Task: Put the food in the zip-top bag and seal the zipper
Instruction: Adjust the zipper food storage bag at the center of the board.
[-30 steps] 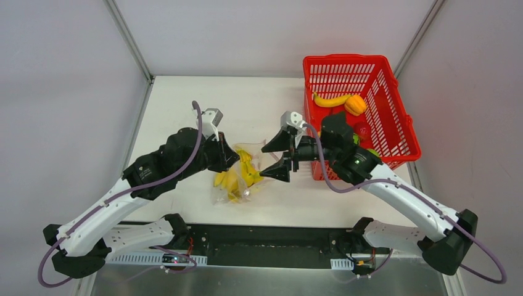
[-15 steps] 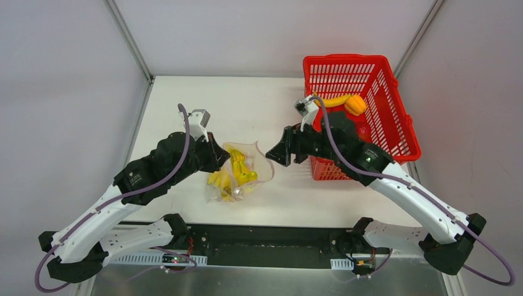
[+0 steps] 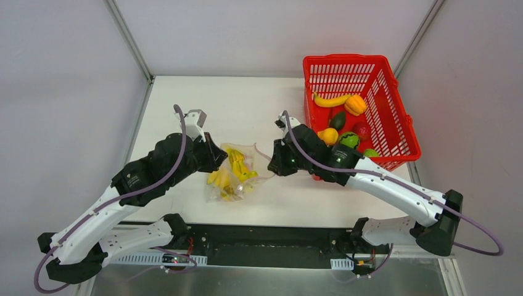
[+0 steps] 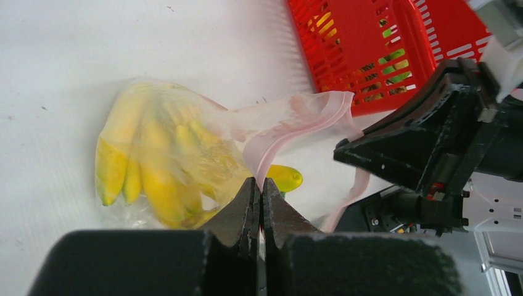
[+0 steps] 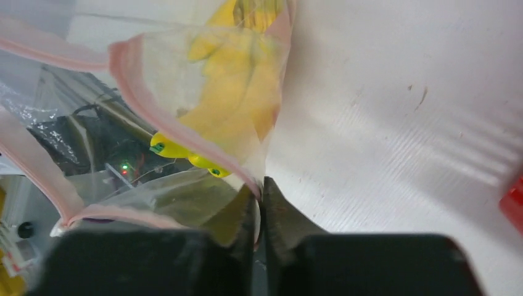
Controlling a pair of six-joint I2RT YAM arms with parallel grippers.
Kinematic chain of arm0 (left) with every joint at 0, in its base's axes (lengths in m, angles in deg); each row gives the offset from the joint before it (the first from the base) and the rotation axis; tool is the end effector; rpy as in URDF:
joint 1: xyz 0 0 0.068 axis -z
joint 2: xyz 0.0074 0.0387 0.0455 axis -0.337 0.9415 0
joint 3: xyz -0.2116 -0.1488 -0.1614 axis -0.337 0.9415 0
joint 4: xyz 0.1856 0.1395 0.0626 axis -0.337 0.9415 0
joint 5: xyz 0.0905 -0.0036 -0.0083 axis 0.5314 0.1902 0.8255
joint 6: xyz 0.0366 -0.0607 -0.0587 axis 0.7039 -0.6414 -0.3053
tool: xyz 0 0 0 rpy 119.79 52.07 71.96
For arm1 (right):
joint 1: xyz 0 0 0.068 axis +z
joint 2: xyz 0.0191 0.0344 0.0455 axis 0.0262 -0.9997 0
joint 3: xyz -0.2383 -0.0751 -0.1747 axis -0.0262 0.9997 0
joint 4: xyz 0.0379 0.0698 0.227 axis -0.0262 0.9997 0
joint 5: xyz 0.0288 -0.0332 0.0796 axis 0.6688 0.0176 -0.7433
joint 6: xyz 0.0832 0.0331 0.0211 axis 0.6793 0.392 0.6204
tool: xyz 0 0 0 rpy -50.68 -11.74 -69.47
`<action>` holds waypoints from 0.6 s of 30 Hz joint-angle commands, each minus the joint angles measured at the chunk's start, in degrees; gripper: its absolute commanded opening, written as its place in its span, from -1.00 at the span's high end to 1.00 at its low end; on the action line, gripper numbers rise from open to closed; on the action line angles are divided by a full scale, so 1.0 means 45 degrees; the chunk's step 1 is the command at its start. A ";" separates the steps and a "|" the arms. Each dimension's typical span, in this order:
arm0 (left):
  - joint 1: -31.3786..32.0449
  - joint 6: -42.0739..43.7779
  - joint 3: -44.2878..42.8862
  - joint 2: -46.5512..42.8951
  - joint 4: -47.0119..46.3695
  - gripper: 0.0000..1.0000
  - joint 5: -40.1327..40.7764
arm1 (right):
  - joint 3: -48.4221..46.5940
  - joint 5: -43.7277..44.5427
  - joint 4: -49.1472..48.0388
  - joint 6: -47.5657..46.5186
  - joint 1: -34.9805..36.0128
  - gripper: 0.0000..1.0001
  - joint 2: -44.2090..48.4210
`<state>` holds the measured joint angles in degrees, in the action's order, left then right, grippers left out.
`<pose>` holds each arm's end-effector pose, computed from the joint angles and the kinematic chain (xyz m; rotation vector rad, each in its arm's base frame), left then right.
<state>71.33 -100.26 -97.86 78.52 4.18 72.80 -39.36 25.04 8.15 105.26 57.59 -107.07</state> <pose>0.1079 -0.1005 0.4077 0.0735 1.9699 -0.7752 0.1469 0.2366 0.3565 -0.7447 2.1254 0.7079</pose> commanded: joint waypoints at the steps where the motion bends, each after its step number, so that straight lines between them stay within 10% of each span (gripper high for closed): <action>1: -0.0107 0.0160 -0.0297 -0.0350 0.0389 1.00 0.1035 | -0.0617 0.0322 -0.0951 -0.0082 0.0042 0.99 0.0644; 9: -0.0250 0.0864 -0.1736 -0.0774 0.2316 1.00 0.2828 | -0.2436 -0.3357 -0.5145 -0.1234 0.0033 1.00 0.0198; 14: -0.0293 0.1277 -0.3098 -0.0382 0.3190 1.00 0.2238 | -0.7386 -0.2324 -0.0081 -0.2302 0.0293 1.00 -0.3762; 18: -0.0468 0.1320 -0.3270 0.0191 0.4096 1.00 0.2990 | -0.5752 -0.2699 -0.2433 -0.2426 0.0386 1.00 -0.3271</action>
<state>70.48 -96.24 -110.91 76.57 17.93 83.12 -69.66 13.84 -0.59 96.82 58.77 -123.48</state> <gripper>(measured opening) 0.009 0.007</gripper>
